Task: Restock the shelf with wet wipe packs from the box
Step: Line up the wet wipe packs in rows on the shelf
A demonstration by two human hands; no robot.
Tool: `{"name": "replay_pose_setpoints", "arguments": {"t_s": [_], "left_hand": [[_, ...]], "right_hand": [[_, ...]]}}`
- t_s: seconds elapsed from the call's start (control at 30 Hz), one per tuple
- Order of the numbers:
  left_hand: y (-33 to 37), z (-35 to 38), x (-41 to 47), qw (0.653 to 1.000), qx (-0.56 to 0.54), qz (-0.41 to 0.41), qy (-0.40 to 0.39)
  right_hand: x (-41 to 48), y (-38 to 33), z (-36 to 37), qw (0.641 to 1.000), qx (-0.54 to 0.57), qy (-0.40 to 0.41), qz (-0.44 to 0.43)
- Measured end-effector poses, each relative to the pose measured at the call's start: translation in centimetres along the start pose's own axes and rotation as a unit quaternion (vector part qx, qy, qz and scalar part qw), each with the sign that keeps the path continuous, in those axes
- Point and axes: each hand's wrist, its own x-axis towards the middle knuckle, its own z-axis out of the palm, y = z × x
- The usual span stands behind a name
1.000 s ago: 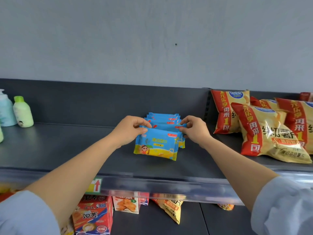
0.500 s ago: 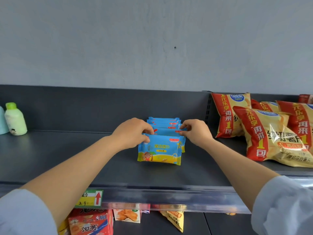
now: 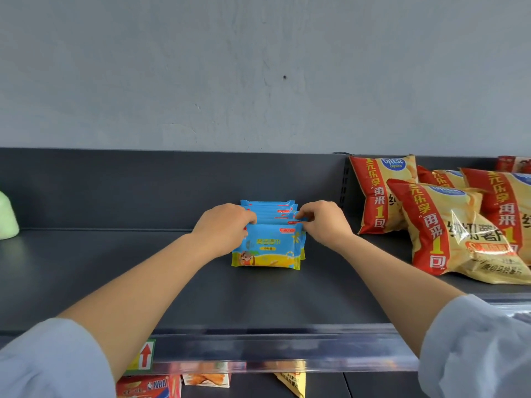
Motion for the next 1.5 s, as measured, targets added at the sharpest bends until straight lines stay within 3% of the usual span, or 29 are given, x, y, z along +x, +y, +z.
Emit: {"name": "replay_pose_setpoints", "arguments": {"t_s": [0.2,0.67,0.9,1.5], "left_hand": [[0.0,0.2,0.2,0.999,0.01,0.019,-0.026],[0.1,1.5,1.1,0.994,0.106,0.024,0.025],[0.1,1.5,0.7,0.989,0.137,0.024,0.051],[4.4,1.2,-1.8,0.993,0.037,0.098,0.057]], "right_hand": [[0.0,0.1,0.0,1.0,-0.003,-0.004,-0.015],[-0.2,-0.1,-0.1,0.999,-0.012,-0.02,-0.033],[-1.3,-0.8,-0.1,0.995,-0.087,-0.004,-0.048],[-10.3,-2.6,-3.6,0.969,-0.245,-0.025,0.023]]}}
